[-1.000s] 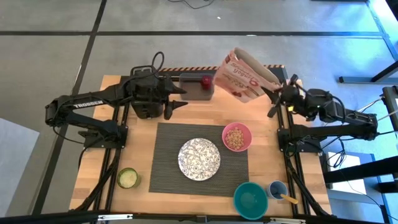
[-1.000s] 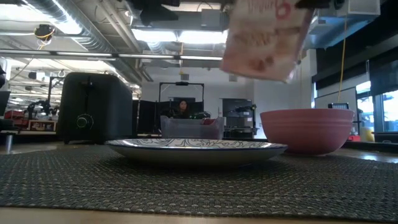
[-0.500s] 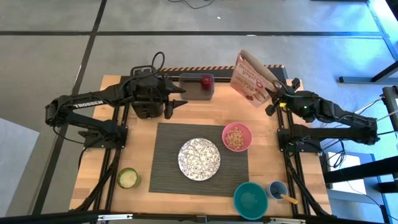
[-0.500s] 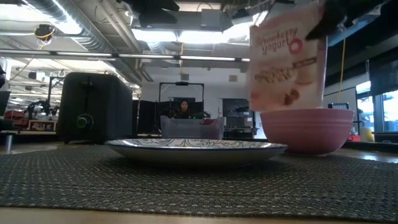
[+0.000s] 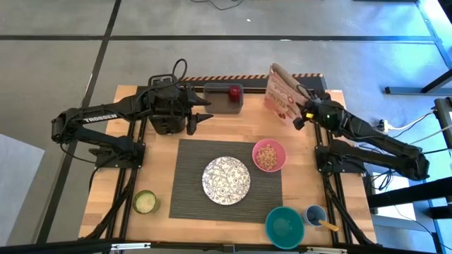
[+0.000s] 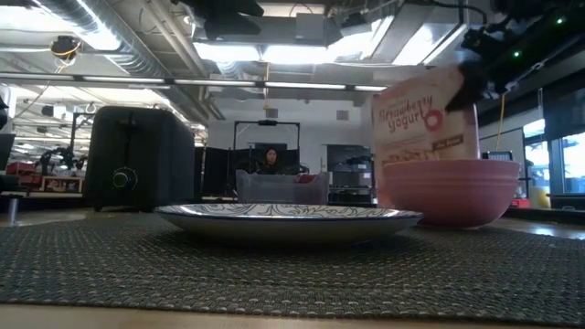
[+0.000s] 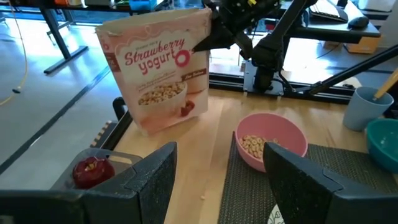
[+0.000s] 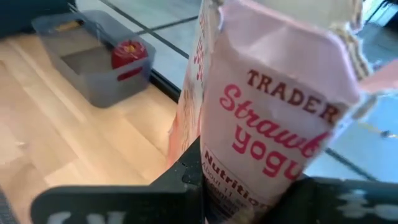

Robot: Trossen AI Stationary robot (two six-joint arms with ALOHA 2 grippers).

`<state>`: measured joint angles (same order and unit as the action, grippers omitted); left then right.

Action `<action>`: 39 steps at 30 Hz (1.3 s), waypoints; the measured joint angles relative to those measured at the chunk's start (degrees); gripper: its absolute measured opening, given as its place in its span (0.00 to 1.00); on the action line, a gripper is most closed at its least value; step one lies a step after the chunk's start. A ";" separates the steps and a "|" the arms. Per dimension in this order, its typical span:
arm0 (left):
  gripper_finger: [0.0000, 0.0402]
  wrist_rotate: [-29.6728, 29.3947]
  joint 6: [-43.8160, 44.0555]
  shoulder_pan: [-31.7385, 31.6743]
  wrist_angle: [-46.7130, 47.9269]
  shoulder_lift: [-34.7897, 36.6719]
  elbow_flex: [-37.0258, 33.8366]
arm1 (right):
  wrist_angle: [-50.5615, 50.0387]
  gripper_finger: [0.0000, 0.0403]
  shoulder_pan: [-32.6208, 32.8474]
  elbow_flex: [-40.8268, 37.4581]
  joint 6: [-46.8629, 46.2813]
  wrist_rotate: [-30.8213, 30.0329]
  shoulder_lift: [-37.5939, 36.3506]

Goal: Arrange a breakfast setting
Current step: Pour the cereal box into the pink bowl

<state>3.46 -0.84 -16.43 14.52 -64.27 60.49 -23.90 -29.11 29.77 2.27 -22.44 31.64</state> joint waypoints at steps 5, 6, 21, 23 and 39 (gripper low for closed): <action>0.58 -0.02 -0.46 0.00 -0.09 0.00 0.00 | 3.34 0.12 -1.39 -2.47 -2.11 2.13 1.48; 0.58 -0.02 -0.54 0.00 -0.14 0.00 0.00 | 3.88 0.12 -1.33 -2.69 -2.19 2.11 2.04; 0.58 -0.04 -1.18 0.00 -0.48 -0.01 0.00 | 4.01 0.21 -1.30 -2.94 -2.02 3.20 4.86; 0.58 -0.04 -1.18 0.00 -0.48 0.00 0.00 | 3.39 0.25 -1.30 -2.92 -2.00 3.68 4.99; 0.58 -0.02 -1.18 0.02 -0.46 0.00 -0.02 | 6.30 0.53 -1.30 -1.79 -1.45 3.62 3.37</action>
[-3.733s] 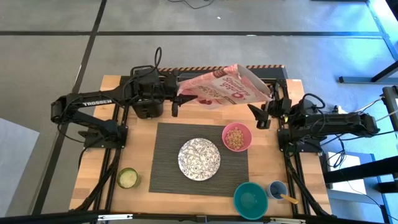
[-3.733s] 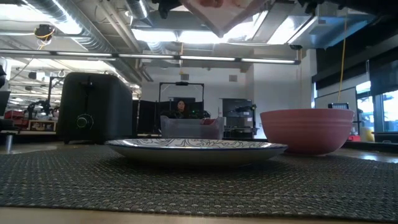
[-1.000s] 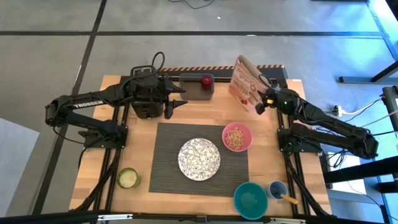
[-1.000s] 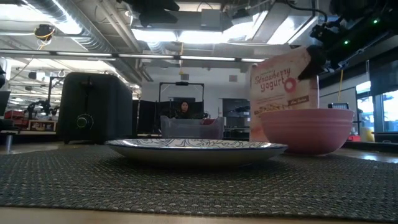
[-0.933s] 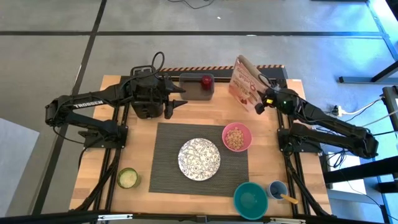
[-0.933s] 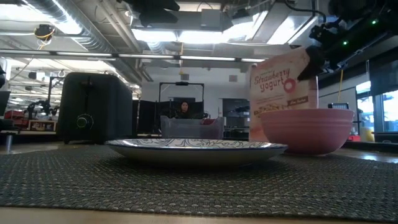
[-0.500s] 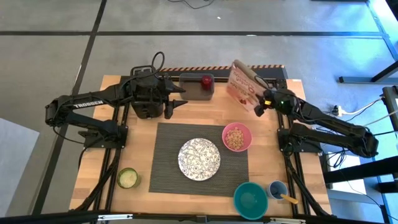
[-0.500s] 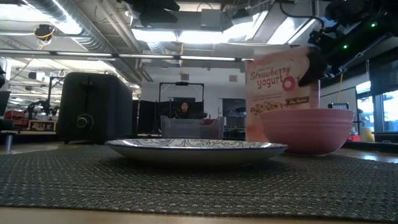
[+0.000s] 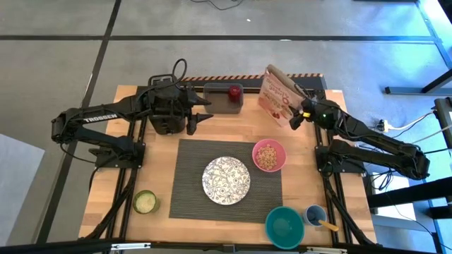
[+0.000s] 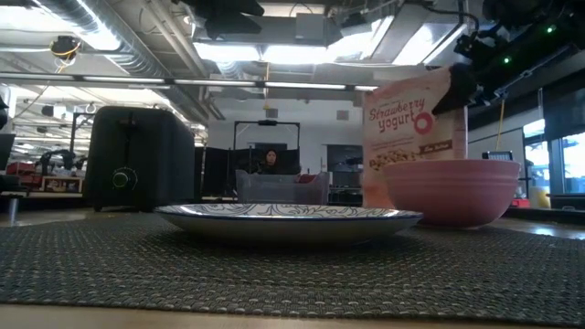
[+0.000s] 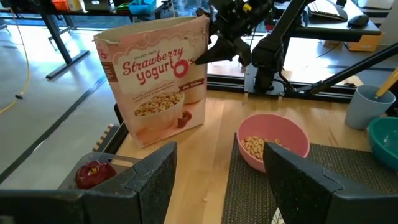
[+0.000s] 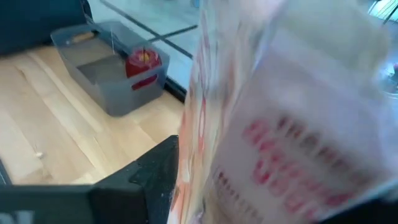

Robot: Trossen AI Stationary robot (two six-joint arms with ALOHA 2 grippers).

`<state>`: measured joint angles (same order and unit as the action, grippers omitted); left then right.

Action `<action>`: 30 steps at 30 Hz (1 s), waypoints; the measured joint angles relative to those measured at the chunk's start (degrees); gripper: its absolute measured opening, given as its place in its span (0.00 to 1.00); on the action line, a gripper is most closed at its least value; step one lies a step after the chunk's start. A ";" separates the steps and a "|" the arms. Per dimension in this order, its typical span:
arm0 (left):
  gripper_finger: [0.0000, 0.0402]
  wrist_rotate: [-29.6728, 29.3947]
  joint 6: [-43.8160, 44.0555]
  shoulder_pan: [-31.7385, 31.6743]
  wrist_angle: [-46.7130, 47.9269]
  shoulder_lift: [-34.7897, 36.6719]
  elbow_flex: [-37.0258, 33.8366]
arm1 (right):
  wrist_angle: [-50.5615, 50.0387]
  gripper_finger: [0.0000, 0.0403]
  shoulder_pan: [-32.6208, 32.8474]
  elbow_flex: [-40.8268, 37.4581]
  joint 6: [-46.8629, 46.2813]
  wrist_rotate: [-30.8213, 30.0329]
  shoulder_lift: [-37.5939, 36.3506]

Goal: Arrange a breakfast setting
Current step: Pour the cereal box into the pink bowl, then put the bagel on the white plate

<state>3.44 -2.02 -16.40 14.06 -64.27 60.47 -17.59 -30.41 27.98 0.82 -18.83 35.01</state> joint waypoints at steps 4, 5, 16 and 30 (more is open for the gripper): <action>0.58 0.02 0.01 0.00 0.02 -0.01 0.00 | -0.95 0.54 0.01 2.28 0.78 0.02 0.04; 0.58 0.02 0.00 0.00 0.02 -0.01 0.00 | -1.06 0.54 0.02 2.87 0.97 0.02 0.03; 0.58 0.02 -0.09 0.00 0.02 0.00 0.00 | -3.64 0.54 0.02 7.81 2.53 -0.64 0.02; 0.58 0.02 -1.19 0.00 0.00 -0.01 0.00 | -2.90 0.54 0.02 11.88 4.04 0.02 0.02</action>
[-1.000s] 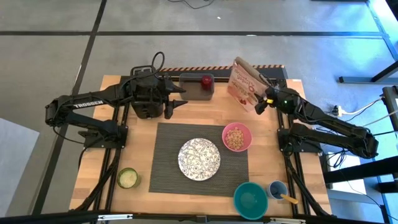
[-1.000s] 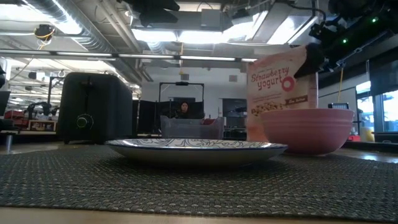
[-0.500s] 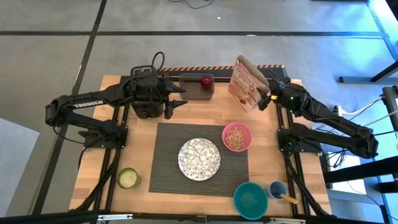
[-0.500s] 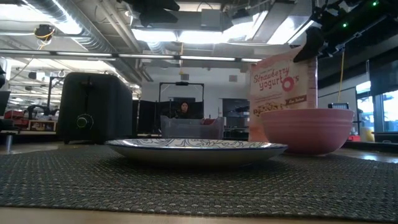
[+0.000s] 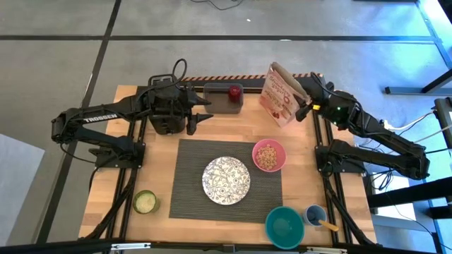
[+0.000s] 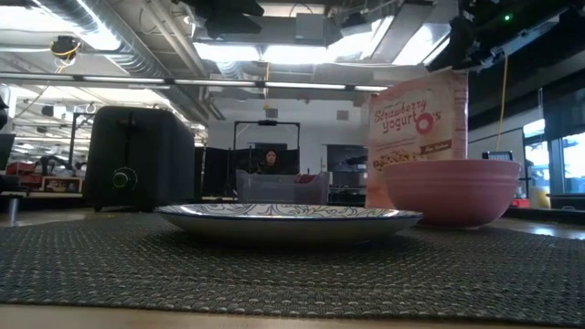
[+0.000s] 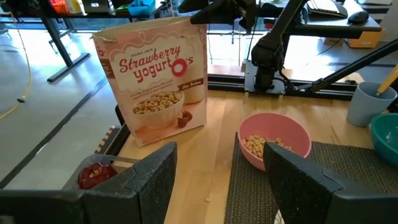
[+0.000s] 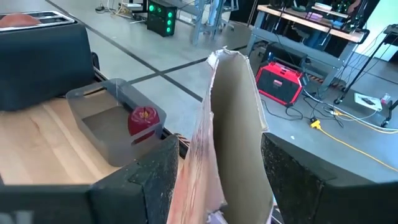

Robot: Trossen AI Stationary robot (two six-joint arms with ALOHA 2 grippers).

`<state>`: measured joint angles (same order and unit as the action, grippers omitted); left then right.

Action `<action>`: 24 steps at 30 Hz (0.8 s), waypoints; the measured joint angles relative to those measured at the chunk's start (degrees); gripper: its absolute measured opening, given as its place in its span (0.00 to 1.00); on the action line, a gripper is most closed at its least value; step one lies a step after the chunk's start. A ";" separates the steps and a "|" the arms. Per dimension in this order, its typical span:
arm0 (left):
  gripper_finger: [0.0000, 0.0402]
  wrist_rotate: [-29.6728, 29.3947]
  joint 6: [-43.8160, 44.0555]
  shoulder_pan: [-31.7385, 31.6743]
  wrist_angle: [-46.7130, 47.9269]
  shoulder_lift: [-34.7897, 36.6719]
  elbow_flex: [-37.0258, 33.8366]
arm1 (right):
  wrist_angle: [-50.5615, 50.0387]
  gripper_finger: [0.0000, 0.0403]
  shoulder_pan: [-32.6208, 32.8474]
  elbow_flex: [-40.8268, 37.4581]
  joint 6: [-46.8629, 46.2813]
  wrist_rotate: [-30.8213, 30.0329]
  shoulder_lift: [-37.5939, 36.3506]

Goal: Arrange a breakfast setting
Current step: Put the bagel on the white plate

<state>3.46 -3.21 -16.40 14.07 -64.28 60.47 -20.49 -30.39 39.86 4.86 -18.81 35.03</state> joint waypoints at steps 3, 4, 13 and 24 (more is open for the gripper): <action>0.58 0.00 -0.03 0.00 0.02 0.01 0.00 | -0.01 0.54 0.00 0.00 0.02 0.02 0.00; 0.58 0.00 -0.03 0.00 0.00 0.01 0.00 | 0.05 0.54 0.00 0.00 0.10 0.00 0.00; 0.58 0.00 -0.03 0.00 0.00 0.00 0.00 | 3.59 0.54 0.00 0.00 1.45 0.44 -0.02; 0.58 2.82 0.06 0.41 -0.55 -4.28 -0.09 | 3.52 0.54 0.09 3.76 -1.44 27.45 1.13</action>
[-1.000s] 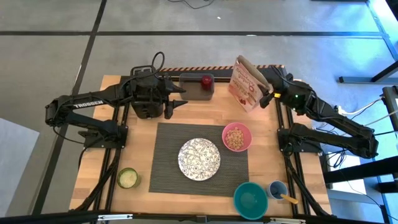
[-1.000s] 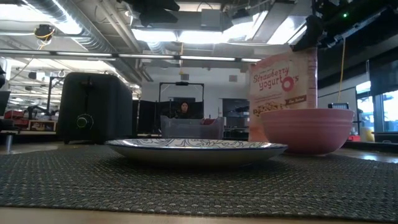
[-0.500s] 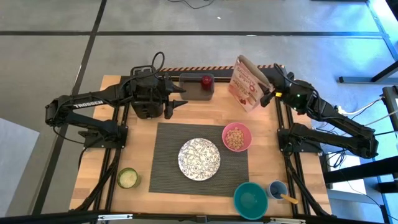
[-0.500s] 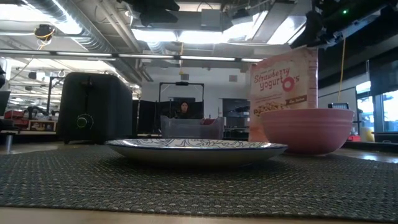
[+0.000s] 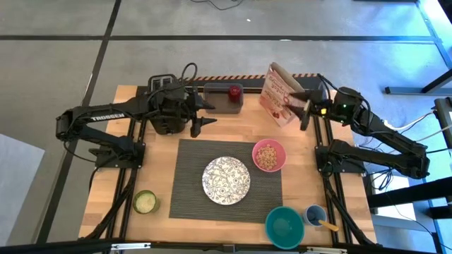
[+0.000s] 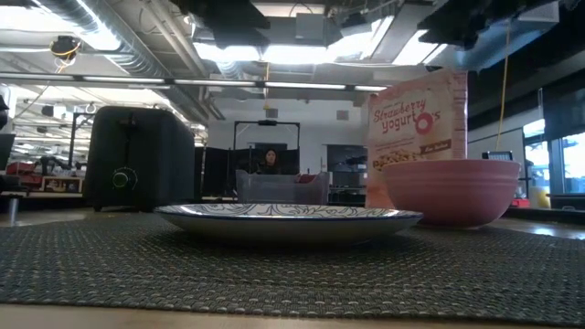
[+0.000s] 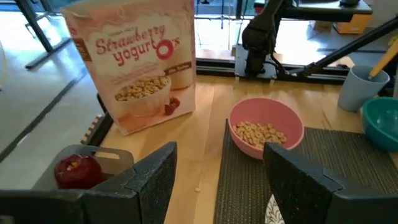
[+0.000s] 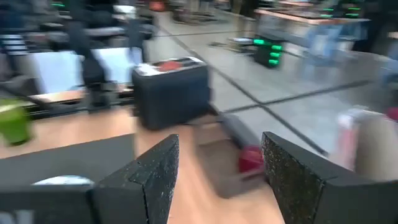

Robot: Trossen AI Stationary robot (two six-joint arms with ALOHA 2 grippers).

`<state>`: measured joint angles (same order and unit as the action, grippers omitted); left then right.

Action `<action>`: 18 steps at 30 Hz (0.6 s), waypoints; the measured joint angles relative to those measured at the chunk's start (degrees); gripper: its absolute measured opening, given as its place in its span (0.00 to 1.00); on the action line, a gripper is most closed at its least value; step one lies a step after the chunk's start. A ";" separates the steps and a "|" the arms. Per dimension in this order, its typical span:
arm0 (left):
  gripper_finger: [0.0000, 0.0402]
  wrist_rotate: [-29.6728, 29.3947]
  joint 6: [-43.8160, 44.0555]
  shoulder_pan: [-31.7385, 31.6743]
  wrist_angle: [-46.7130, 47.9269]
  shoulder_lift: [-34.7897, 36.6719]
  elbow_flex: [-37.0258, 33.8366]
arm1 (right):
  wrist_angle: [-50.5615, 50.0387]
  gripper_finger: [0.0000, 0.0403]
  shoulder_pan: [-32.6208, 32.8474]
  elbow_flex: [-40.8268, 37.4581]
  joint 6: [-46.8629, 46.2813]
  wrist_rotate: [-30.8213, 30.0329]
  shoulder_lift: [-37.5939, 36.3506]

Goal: Arrange a breakfast setting
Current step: Put the bagel on the white plate

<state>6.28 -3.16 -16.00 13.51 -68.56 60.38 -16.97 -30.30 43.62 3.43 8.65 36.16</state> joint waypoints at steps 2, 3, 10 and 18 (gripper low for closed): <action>0.58 0.31 -0.07 0.79 -0.48 -1.02 0.00 | -0.06 0.54 0.00 0.00 -0.14 3.65 -0.04; 0.58 0.34 -0.07 1.19 -0.58 -1.52 0.00 | -0.42 0.54 0.04 0.00 -0.18 5.40 -0.02; 0.58 0.27 -0.07 3.86 -0.70 -4.35 0.02 | -0.89 0.54 8.74 0.00 0.82 7.37 0.26; 0.58 -4.80 1.34 6.69 -0.70 -4.36 0.02 | -1.09 0.54 22.95 0.00 1.79 -1.91 5.03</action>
<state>1.48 -1.82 -9.31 12.82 -72.93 60.40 -18.06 -7.35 43.62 5.21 6.73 41.19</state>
